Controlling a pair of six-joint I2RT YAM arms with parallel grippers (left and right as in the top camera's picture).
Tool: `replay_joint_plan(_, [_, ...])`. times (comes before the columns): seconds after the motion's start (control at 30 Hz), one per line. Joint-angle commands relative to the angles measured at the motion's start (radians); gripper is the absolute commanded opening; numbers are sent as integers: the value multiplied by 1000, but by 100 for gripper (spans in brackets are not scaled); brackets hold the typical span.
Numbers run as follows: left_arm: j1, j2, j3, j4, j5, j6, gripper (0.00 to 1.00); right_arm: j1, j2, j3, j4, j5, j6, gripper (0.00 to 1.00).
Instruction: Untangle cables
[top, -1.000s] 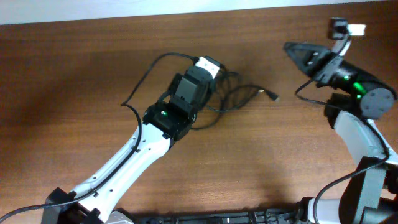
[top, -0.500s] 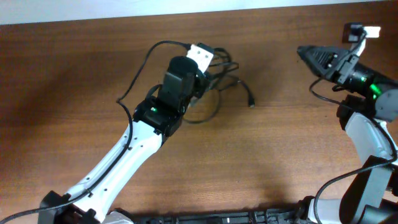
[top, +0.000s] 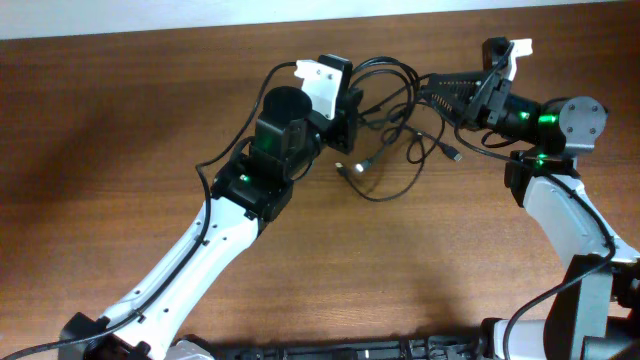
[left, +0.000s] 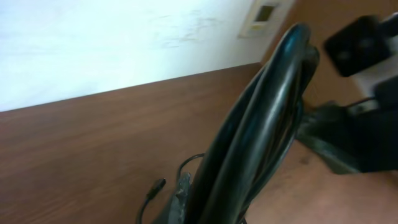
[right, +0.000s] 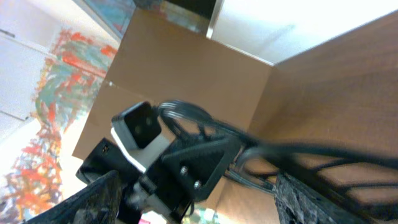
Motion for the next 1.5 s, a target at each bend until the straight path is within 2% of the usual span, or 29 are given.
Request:
replay_joint_plan(0.0, [-6,-31,6,34,166,-39,0,6,1,15,2,84,-51,76])
replay_joint_plan(0.17, [-32,-31,6,-8,220,-38,0,5,1,15,3,238,-71,84])
replay_joint_plan(0.23, [-34,-31,6,-7,284,-38,0,5,2,15,3,262,-72,86])
replay_joint_plan(0.43, [-103,-31,6,18,327,-37,0,5,2,15,3,309,-71,88])
replay_joint_plan(0.57, [-163,-31,6,7,323,77,0,5,2,15,33,330,-46,88])
replay_joint_plan(0.63, [-170,-31,6,-10,322,77,0,5,2,15,90,349,-13,88])
replay_joint_plan(0.7, [-170,-31,6,-77,311,103,0,-3,2,15,123,405,-6,88])
replay_joint_plan(0.8, [-166,-32,6,-231,308,236,0,-74,2,15,122,444,-6,88])
replay_joint_plan(0.93, [-108,-50,6,-360,224,256,0,-237,2,15,117,434,-6,88])
replay_joint_plan(1.07, [-25,-96,6,-322,225,255,0,-367,2,15,54,330,-8,88])
replay_joint_plan(1.3, [64,-156,6,-167,224,254,0,-384,2,15,50,283,-15,89])
replay_joint_plan(1.33, [72,-163,6,-148,220,254,15,-384,2,15,51,275,-15,88])
replay_joint_plan(1.37, [87,-172,6,-126,194,254,65,-384,2,15,50,257,-15,89])
replay_joint_plan(1.4, [92,-175,6,-123,180,255,70,-384,2,15,51,241,-15,88])
replay_joint_plan(1.47, [109,-177,6,-124,151,254,69,-384,2,15,51,210,-15,88])
